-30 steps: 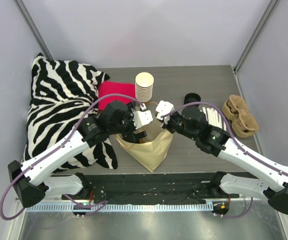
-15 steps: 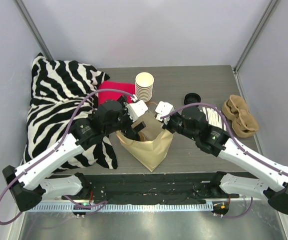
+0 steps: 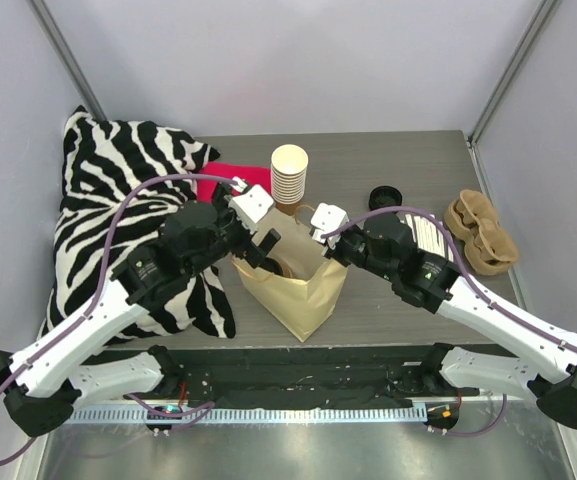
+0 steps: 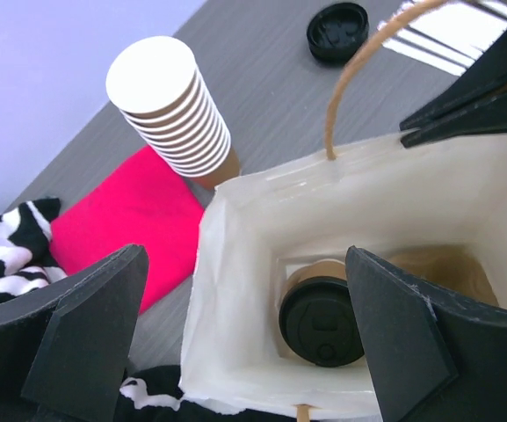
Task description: Pack the takeout coffee
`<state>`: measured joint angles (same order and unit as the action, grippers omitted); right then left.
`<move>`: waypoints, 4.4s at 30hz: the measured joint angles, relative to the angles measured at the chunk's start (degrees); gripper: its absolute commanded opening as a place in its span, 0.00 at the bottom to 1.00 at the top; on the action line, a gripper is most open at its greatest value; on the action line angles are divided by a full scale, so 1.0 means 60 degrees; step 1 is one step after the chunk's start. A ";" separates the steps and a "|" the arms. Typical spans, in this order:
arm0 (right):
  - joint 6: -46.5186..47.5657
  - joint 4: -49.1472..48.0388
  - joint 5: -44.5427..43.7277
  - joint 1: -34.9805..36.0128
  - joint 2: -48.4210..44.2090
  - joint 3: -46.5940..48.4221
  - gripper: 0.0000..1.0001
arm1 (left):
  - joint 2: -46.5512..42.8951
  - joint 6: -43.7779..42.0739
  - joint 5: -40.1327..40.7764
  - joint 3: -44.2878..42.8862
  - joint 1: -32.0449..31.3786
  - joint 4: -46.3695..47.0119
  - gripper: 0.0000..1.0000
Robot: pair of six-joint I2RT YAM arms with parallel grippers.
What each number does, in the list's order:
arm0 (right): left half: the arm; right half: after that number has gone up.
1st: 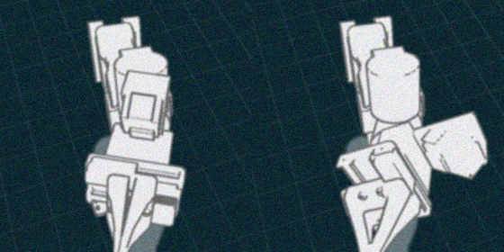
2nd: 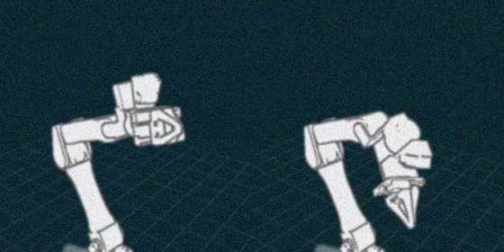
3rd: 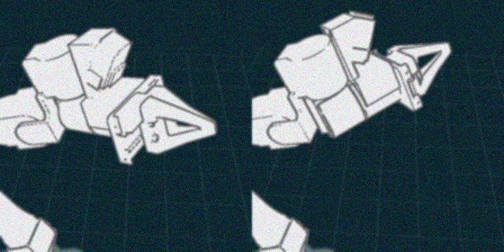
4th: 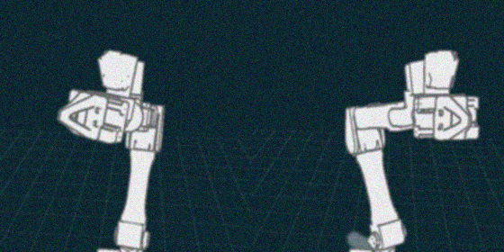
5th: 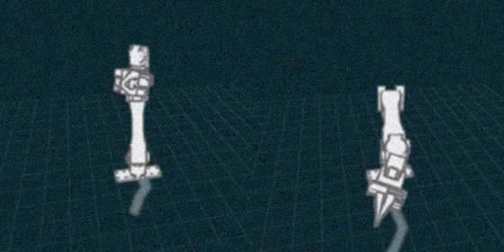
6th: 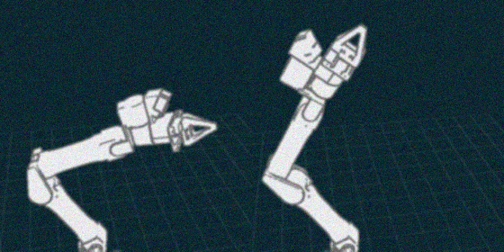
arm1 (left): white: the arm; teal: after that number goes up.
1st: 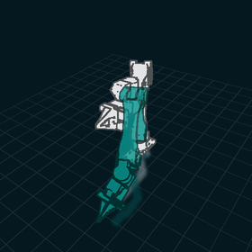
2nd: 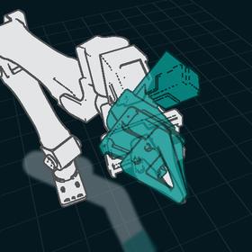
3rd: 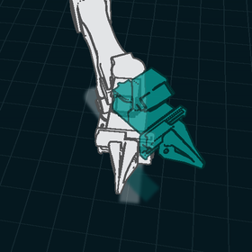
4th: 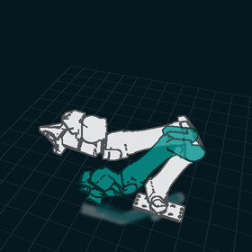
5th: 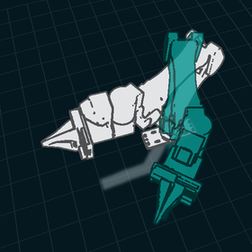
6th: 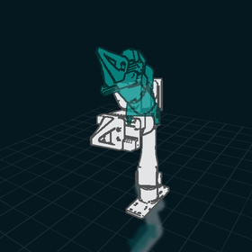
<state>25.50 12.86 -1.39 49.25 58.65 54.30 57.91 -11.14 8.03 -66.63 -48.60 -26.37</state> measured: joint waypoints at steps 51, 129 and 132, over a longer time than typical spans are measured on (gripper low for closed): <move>0.1894 -0.0871 0.1016 0.0237 0.0160 0.0200 0.01 | 0.2029 0.2361 0.1541 -0.1107 0.3246 -0.0069 1.00; -0.3399 0.5293 0.0718 -0.7595 0.6546 0.3373 0.41 | 0.1359 0.4313 -0.3191 -0.1519 0.6870 -0.2834 1.00; -0.3067 0.5293 0.0838 -0.7843 0.7260 0.3832 0.39 | 0.1395 0.4342 -0.3279 -0.1446 0.6870 -0.2863 1.00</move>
<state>7.09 44.62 3.64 2.20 102.21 77.30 66.28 14.92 -11.64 -75.31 -7.38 -43.55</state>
